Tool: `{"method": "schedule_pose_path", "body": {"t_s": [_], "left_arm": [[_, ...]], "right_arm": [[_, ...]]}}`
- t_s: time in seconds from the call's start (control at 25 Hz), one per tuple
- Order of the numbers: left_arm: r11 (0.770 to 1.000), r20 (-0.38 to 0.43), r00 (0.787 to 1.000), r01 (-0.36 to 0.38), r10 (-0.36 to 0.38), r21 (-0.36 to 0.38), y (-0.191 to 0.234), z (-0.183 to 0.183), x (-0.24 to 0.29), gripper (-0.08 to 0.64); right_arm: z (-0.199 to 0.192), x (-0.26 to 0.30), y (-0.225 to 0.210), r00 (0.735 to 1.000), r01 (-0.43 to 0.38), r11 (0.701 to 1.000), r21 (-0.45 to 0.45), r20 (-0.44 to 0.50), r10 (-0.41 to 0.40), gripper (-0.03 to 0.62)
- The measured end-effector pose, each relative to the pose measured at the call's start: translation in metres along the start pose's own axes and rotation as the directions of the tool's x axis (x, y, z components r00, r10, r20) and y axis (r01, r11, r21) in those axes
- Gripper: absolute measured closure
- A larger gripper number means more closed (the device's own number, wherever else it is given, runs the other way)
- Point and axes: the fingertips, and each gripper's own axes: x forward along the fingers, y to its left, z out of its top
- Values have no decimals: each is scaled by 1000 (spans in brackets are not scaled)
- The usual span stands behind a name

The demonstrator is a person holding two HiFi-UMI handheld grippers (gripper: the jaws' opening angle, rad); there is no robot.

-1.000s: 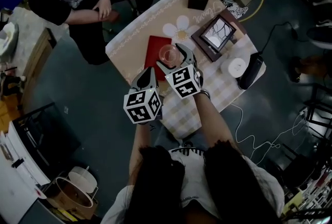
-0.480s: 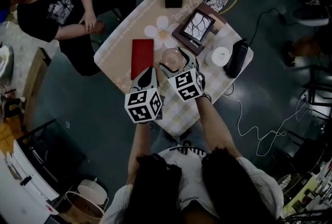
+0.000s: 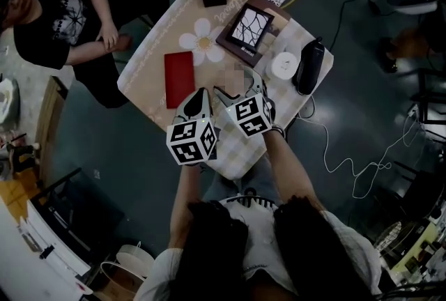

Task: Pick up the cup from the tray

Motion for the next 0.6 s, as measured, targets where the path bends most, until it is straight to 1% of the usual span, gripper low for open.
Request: {"method": "schedule_pose_path", "body": {"t_s": [0.2, 0.28, 0.6], "left_arm": [[1000, 8, 1000, 8, -9, 12, -6, -2, 3, 554], [1000, 6, 1000, 11, -11, 20, -8, -3, 5, 554], [999, -8, 1000, 22, -22, 36, -13, -8, 9, 554]], "right_arm": [[-10, -2, -2, 1000, -3, 1000, 23, 18, 2, 202], [-14, -2, -4, 1000, 2, 1000, 16, 26, -2, 202], [-37, -1, -3, 1000, 4, 999, 46, 14, -5, 202]]}}
